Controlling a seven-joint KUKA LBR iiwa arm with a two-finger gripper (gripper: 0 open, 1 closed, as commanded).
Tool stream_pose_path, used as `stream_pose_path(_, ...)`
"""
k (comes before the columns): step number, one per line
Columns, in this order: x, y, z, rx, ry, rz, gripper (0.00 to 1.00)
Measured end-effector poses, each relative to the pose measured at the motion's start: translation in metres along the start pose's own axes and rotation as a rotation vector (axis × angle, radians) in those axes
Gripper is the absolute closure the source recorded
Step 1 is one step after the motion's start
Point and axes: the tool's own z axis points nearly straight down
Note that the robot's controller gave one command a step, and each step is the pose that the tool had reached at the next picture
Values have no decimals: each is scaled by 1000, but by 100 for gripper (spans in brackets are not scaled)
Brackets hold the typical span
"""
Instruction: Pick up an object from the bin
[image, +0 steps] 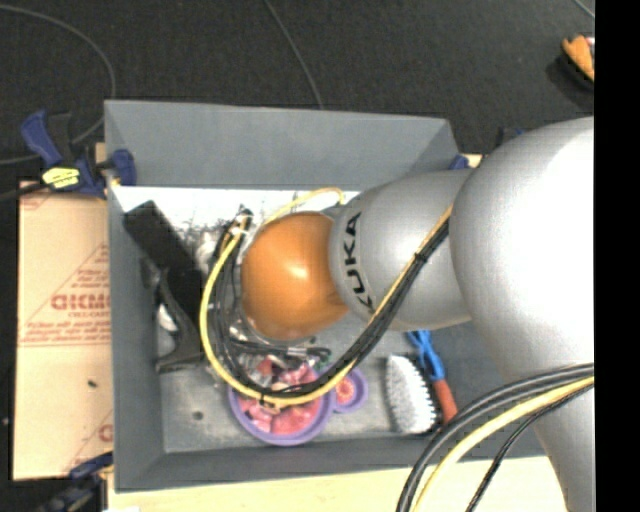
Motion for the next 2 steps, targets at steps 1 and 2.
stream_pose_path(1,0,1,0,-1,1,0,100)
stream_pose_path(2,0,1,0,-2,0,1,100)
